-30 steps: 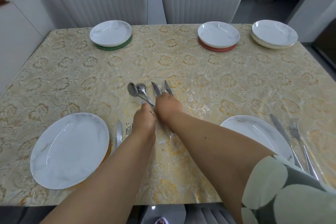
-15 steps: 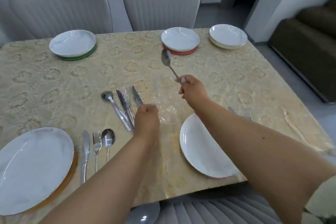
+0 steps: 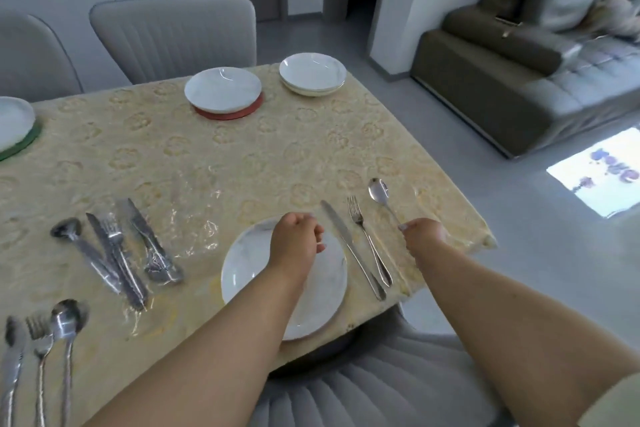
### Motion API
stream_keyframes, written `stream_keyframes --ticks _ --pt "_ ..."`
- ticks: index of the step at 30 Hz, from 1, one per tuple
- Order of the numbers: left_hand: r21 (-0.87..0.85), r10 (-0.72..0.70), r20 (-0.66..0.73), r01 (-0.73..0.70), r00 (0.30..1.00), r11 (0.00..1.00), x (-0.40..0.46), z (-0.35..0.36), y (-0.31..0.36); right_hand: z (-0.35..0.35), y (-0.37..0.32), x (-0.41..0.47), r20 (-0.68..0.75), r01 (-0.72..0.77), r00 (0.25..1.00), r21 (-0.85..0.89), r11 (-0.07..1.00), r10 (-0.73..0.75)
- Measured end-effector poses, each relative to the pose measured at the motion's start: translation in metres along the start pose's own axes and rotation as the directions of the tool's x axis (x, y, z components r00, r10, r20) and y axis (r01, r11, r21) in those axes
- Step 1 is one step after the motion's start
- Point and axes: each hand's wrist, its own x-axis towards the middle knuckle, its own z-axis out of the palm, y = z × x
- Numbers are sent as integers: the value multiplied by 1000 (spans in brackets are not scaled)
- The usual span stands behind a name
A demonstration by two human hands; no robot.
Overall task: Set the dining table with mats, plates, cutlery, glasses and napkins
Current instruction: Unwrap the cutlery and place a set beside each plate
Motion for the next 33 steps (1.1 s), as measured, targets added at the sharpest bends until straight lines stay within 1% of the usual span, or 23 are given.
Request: stream_keyframes --ticks 1,2,3,4,5,7,9,10,12,14,16,17,19,20,24,27,28,30,31,33 --pt "5 -7 3 7 1000 1000 0 6 -1 -2 4 2 -26 -60 998 27 998 60" --pt "10 -11 1 11 1000 1000 0 11 -3 -4 2 -3 -55 -83 995 -11 996 83" --pt "14 -13 -4 13 1000 1000 1 16 -4 -1 5 -7 -91 -40 996 -165 985 25" --pt "14 -12 -10 12 1000 1000 1 19 -5 1 8 -8 -84 3 996 -329 944 -32" --pt "14 -11 -16 11 1000 1000 1 22 -5 3 11 -5 -50 9 998 -420 907 -34" --pt "14 -6 -26 7 1000 1000 2 25 -6 7 11 2 -35 11 999 -496 868 -33" --pt "12 -5 -34 5 999 1000 1 25 -7 12 12 9 31 55 998 -485 873 -46" --pt "12 -3 -39 3 999 1000 1 24 -7 12 12 5 54 74 997 -403 912 -57" --pt "10 -1 -49 2 999 1000 0 21 -5 11 7 4 9 11 1000 -226 974 -9" --pt "16 -2 -57 3 998 1000 1 17 -4 8 6 2 26 43 999 -341 939 -36" --pt "15 -8 -72 9 997 1000 1 13 -4 11 8 4 -5 33 999 -415 909 -39" --pt "9 -10 -79 11 997 1000 0 12 -4 15 8 5 -37 32 998 -419 907 -53" --pt "-1 -13 -88 13 996 1000 -1 9 -4 20 9 2 -89 29 994 -336 941 -63" --pt "-6 -13 -91 13 996 1000 -1 7 -4 22 9 1 -103 34 992 -322 946 -71" --pt "-30 -17 -110 14 994 999 -2 1 -2 29 12 -2 -104 69 987 -416 907 -123" --pt "-27 -15 -120 12 993 1000 -4 -2 -2 30 13 -5 -128 146 963 -495 856 -238" --pt "-29 -16 -120 13 993 999 -4 -4 -2 30 12 -5 -121 202 947 -498 843 -298" --pt "-35 -26 -118 22 993 999 -4 -6 -2 33 10 -6 -31 345 914 -466 815 -404" --pt "-39 -31 -116 27 993 999 -4 -7 -3 35 8 -6 28 391 904 -457 799 -426" --pt "-38 -36 -115 32 993 999 -5 -8 -4 38 6 -9 89 414 901 -473 778 -425"
